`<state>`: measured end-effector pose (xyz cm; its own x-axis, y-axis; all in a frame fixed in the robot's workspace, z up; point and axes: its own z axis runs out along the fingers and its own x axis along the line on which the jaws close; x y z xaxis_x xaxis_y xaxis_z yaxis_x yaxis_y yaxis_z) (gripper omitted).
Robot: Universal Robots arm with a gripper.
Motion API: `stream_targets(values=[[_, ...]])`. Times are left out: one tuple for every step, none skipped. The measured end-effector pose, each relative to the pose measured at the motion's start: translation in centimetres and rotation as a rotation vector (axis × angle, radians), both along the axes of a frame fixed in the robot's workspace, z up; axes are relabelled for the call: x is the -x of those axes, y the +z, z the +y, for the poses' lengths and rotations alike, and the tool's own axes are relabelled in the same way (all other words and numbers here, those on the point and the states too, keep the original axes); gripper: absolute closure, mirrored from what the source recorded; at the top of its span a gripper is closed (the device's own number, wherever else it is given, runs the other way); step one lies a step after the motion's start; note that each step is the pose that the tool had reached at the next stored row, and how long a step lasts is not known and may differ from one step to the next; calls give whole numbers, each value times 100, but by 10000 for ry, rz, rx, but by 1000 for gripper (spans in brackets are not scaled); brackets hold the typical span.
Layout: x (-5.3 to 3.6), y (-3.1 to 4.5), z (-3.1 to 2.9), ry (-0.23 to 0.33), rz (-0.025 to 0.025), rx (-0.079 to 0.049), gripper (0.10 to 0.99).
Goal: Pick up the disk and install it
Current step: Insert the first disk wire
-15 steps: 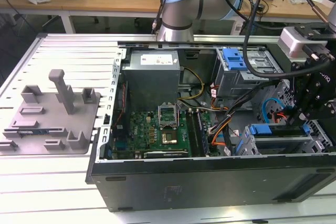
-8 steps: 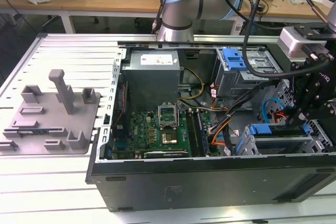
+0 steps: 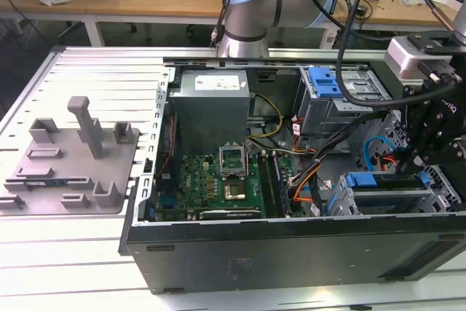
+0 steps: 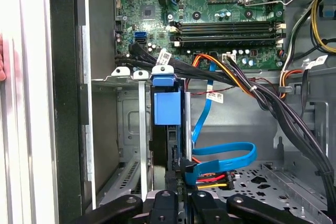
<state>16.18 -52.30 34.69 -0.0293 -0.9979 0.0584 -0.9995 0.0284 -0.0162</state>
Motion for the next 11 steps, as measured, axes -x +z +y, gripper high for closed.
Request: stream_targets(values=[[0,-1,0,1,0,0,918],[0,-3,0,0,0,0,918],[0,-7,0,0,0,-1,918],[0,-16,0,1,0,0,918],[0,-24,0,0,0,-1,918],[0,-34,0,0,0,0,918],[0,-40,0,0,0,0,918],[-1,-44,0,1,0,0,918],[-4,-47,0,1,0,0,918],[-9,-48,0,1,0,-1,918],[-11,-52,0,-1,1,0,918]])
